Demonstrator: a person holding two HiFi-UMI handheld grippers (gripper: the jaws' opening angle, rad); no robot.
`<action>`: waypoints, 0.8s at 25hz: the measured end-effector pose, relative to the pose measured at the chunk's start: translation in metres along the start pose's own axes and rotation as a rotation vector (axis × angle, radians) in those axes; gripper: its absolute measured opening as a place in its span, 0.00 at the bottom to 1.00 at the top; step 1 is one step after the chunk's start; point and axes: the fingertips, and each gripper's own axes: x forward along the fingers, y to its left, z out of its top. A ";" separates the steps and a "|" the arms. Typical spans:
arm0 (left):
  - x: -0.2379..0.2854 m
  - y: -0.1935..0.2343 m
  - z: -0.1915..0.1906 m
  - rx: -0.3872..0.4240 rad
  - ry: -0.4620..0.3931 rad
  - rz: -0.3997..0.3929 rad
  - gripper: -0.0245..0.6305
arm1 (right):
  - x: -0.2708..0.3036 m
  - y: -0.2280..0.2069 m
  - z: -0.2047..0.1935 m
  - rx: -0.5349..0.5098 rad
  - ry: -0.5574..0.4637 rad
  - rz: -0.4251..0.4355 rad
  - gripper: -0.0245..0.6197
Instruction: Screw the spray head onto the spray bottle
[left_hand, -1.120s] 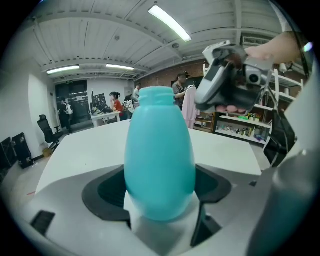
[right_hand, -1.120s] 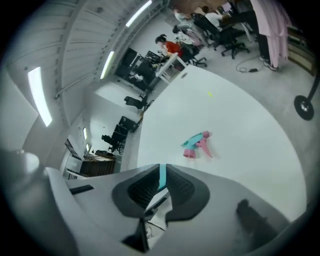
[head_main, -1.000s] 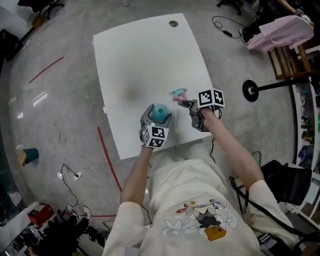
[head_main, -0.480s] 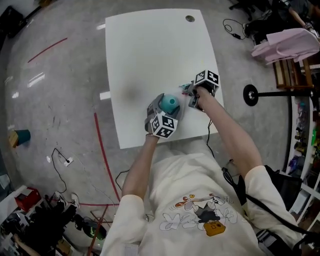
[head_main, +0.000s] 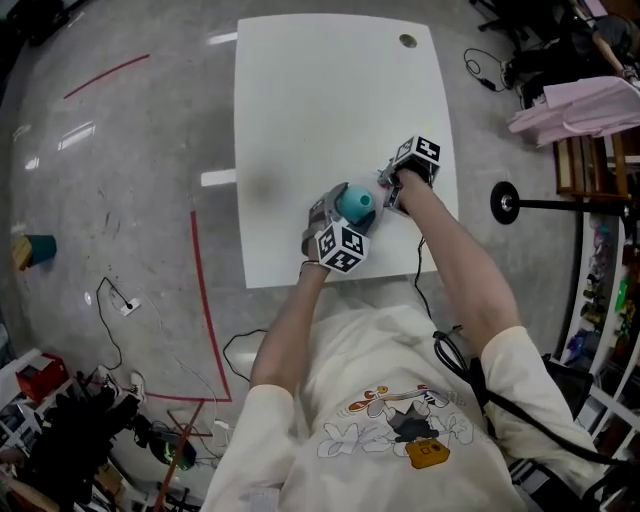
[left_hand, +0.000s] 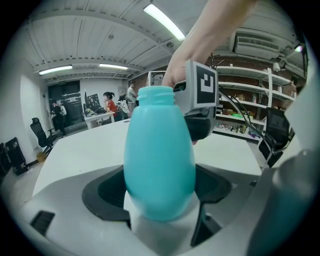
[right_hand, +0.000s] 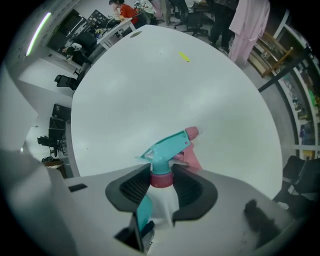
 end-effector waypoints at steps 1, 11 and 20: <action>-0.001 0.001 -0.001 0.003 -0.001 -0.003 0.63 | 0.001 0.001 -0.001 -0.002 0.001 -0.002 0.26; 0.008 0.015 -0.003 -0.029 0.113 -0.026 0.63 | -0.048 0.052 0.020 -0.289 -0.294 0.174 0.25; 0.020 0.046 0.027 -0.121 0.262 -0.027 0.63 | -0.212 0.134 0.055 -0.667 -0.725 0.306 0.25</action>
